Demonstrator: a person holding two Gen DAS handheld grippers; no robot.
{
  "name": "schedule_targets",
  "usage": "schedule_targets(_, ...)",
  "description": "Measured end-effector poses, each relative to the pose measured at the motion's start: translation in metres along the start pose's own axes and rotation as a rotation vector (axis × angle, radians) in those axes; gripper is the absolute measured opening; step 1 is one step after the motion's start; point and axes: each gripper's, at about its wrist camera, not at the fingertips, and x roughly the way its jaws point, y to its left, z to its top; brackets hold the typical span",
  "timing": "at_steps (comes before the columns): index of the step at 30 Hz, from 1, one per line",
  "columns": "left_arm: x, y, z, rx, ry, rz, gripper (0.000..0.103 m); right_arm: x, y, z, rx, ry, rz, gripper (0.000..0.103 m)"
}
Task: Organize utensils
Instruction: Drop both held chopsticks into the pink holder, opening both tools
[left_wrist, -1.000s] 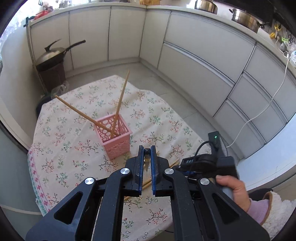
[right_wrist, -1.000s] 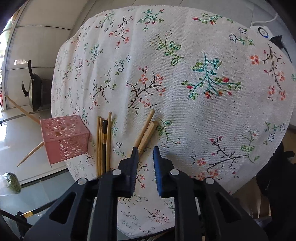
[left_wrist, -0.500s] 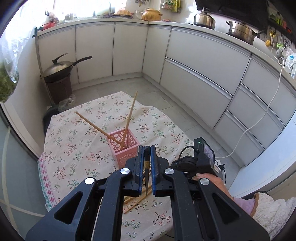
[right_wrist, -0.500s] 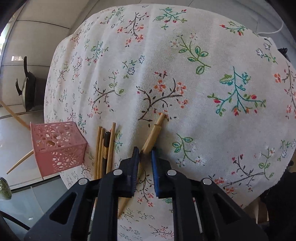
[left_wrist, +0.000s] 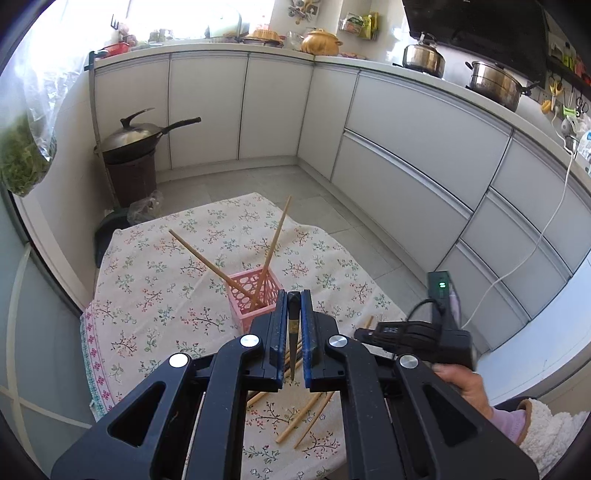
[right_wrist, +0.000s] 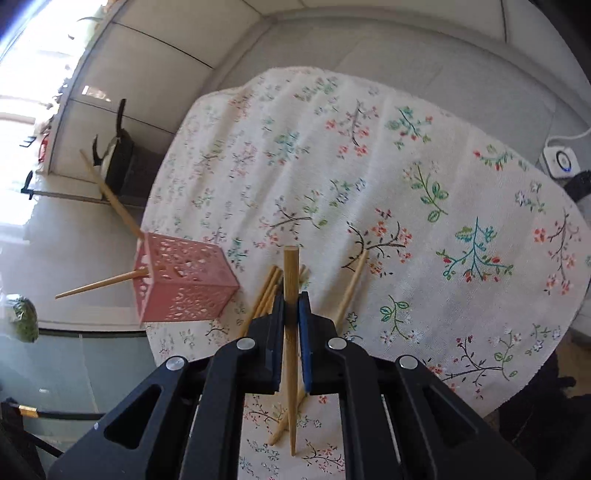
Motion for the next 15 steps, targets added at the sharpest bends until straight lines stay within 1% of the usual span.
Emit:
schedule_targets(3,-0.005,0.0,0.002,-0.013,-0.022,0.007,0.006,-0.03,0.01,-0.004,-0.068,-0.045,0.032,0.008)
schedule_targets(7,-0.011,0.0,0.005,-0.026,-0.047,0.017,0.006,-0.077,0.025,-0.007,-0.158,-0.13,0.08,0.008)
schedule_targets(13,-0.015,-0.002,0.014,-0.046,-0.078,0.024,0.006,-0.141,0.047,-0.003,-0.246,-0.294,0.107,0.008)
schedule_targets(15,-0.017,-0.001,0.018,-0.059,-0.089,0.027,0.006,-0.162,0.057,0.003,-0.26,-0.35,0.13,0.008)
